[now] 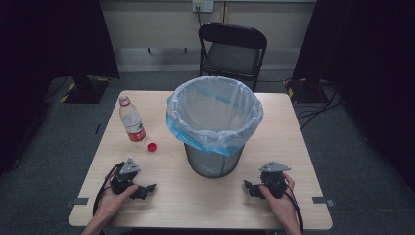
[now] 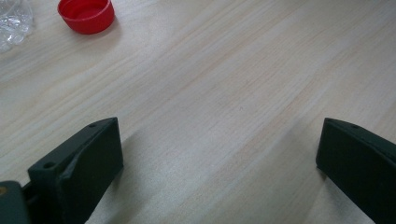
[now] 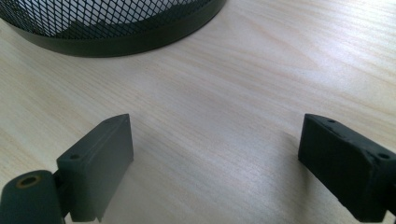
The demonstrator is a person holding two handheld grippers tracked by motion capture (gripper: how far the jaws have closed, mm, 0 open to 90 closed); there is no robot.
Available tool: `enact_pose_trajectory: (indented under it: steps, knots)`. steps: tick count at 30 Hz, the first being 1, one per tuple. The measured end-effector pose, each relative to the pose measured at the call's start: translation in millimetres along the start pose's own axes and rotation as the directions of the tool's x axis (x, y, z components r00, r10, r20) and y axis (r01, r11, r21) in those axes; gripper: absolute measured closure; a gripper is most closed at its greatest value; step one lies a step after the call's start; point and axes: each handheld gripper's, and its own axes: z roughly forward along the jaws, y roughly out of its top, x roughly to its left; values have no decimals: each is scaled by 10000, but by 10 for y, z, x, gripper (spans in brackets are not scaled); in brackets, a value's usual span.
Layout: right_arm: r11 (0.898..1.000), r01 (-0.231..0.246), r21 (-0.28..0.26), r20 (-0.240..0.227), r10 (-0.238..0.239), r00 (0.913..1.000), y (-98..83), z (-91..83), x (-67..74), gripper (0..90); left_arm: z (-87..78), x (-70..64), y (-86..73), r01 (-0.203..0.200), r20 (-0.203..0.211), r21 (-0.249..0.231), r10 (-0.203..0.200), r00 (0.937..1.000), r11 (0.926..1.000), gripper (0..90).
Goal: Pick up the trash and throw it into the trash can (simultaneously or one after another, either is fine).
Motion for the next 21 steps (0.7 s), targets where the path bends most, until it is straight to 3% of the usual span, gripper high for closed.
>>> enact_pose_trajectory:
  steps: [5,11,15,21]
  knots:
    - [10000,6,-5,-2,-6,10000,0,0,0,93,-8,13,-3,91,-58,-92,-91,9999,9999,21]
    - [10000,30,-7,-30,-30,10000,-1,-1,-3,94,-51,55,-9,398,-307,-262,-406,9987,9989,159]
    - [10000,58,-11,-37,-58,10000,-4,-2,-5,95,-74,63,-11,529,-279,-198,-534,9982,9984,161]
    - [10000,69,-11,-50,-69,10000,-4,-2,-7,95,-149,109,2,1059,-98,-555,-1066,9943,9928,162]
